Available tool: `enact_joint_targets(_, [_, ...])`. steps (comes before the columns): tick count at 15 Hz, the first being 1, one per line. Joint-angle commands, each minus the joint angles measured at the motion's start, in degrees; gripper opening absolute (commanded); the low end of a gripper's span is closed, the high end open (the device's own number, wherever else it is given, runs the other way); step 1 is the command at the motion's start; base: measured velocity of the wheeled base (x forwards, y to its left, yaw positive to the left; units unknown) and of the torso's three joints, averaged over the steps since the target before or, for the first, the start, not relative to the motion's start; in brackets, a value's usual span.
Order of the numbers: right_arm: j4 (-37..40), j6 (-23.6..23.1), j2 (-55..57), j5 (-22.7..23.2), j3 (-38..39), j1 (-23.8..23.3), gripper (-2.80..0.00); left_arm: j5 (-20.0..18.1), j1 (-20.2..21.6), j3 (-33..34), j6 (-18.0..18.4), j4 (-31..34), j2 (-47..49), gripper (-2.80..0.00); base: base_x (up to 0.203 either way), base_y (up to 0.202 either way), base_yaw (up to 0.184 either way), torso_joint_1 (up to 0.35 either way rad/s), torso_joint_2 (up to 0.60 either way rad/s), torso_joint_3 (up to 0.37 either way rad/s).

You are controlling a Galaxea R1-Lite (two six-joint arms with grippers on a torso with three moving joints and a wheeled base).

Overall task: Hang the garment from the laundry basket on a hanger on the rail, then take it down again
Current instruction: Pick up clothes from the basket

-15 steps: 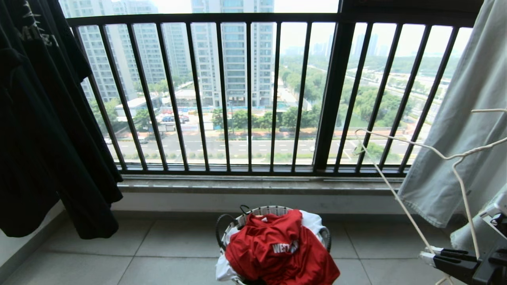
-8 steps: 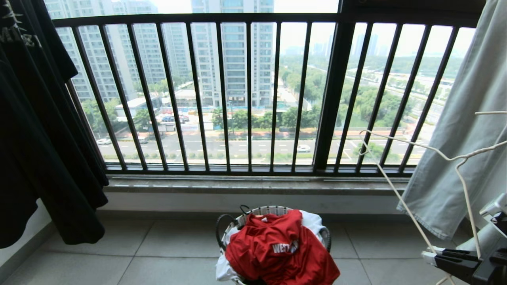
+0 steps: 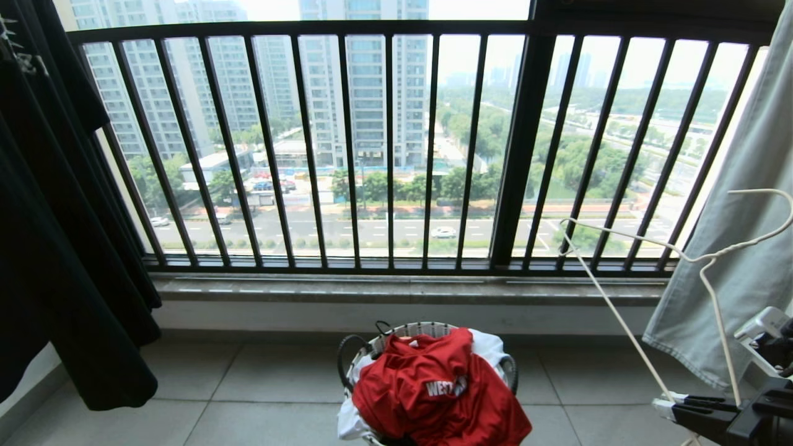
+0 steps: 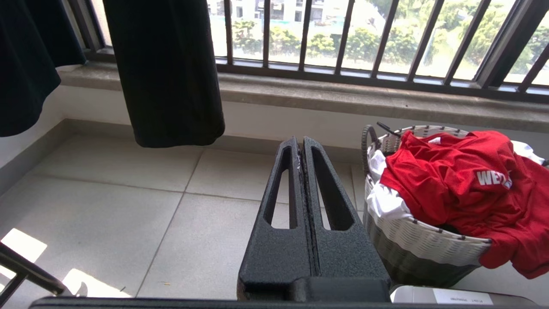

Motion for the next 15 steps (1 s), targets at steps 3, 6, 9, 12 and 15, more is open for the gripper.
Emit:
enact_joint_targets(3, [-3.21, 0.0, 3.16, 0.23, 1.37, -0.17, -2.8, -0.47, 0.02, -2.08, 1.36, 0.2, 2.61, -2.8, 0.0, 0.0, 0.0, 0.0, 0.0, 0.0])
enact_joint_targets(6, [-11.19, 0.03, 6.81, 0.17, 4.37, -0.26, -2.8, -0.35, -0.36, -8.25, 0.82, 0.07, 11.64, -2.8, 0.0, 0.0, 0.0, 0.0, 0.0, 0.0])
enact_joint_targets(9, [-12.65, -0.02, 6.95, 0.16, 4.6, -2.01, -2.8, -0.37, -2.53, -16.7, 2.86, 0.29, 25.76, -2.8, 0.0, 0.0, 0.0, 0.0, 0.0, 0.0])
enact_joint_targets(12, [-12.66, 0.03, 7.01, 0.26, 5.32, -3.33, -2.8, -0.59, -4.12, -26.41, 6.57, 0.28, 43.78, -2.8, 0.0, 0.0, 0.0, 0.0, 0.0, 0.0])
enact_joint_targets(15, [-12.66, 0.59, 7.1, 0.26, 5.56, -4.21, -2.8, -2.01, -6.07, -41.38, 8.58, 2.5, 61.07, -2.8, 0.0, 0.0, 0.0, 0.0, 0.0, 0.0])
